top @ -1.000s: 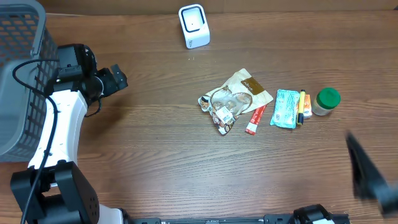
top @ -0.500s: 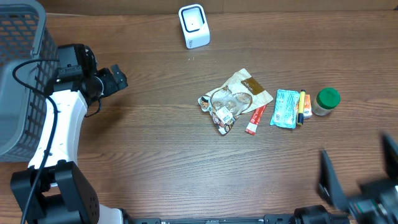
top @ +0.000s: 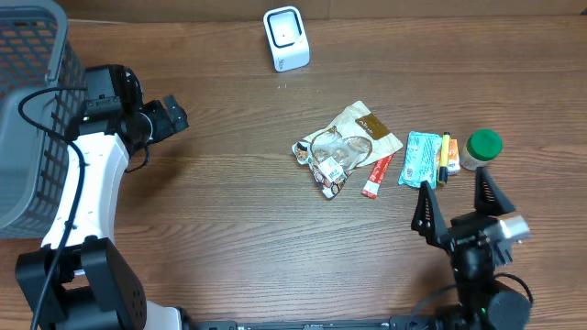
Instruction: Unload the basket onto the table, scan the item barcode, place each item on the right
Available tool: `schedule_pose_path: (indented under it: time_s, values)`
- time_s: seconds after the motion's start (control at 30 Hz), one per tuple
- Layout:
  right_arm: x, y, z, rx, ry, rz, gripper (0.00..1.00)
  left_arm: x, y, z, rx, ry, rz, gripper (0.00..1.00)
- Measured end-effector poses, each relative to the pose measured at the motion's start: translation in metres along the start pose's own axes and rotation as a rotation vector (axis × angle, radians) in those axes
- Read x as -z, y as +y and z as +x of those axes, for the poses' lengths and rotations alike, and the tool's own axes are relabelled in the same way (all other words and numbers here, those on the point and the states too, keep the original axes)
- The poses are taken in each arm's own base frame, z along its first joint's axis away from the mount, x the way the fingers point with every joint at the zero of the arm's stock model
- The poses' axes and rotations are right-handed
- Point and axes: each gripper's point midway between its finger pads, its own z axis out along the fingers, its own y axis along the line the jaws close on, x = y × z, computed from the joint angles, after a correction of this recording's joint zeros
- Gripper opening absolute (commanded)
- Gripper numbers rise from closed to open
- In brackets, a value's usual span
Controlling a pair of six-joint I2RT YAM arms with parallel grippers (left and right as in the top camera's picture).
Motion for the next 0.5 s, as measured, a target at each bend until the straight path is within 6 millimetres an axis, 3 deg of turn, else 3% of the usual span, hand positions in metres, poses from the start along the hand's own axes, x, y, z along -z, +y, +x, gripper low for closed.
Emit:
schedule_pose_path:
  time_s: [0.33, 0.5]
  values:
    - [0.019, -0.044, 0.087, -0.080, 0.325, 0.217, 1.00, 0.000, 0.000, 0.000, 0.000, 0.000, 0.000, 1.00]
    - [0.021, -0.045, 0.091, -0.019, 0.350, 0.214, 1.00, 0.000, 0.000, 0.000, 0.000, 0.000, 0.000, 1.00]
